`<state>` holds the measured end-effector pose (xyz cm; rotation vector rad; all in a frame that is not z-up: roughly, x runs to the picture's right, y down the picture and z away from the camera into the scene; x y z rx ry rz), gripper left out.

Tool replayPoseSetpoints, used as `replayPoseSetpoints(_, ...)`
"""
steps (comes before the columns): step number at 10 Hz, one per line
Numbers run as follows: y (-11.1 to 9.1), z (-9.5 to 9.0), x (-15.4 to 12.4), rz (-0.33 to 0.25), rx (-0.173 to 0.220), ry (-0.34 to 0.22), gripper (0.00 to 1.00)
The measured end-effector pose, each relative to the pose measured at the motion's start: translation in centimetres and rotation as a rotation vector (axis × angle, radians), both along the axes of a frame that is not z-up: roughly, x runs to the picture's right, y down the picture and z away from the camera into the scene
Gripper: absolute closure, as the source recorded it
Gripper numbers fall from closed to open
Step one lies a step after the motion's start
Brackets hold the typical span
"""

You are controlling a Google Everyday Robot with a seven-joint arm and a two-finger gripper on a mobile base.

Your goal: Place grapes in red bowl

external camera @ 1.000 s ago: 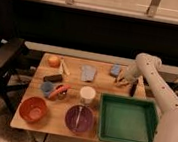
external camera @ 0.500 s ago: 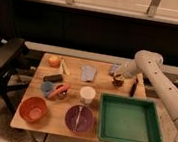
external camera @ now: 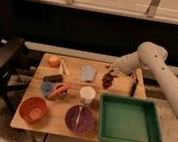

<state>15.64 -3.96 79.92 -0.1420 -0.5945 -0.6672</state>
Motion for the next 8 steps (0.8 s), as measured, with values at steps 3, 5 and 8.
replayPoseSetpoints(3, -0.1, 0.0, -0.2, -0.002, 0.001, -0.002, 1.00)
replayPoseSetpoints(5, -0.1, 0.0, -0.1, -0.001, 0.001, 0.000, 1.00)
replayPoseSetpoints(8, -0.7, -1.7, -1.8, -0.048, 0.037, -0.038, 1.00)
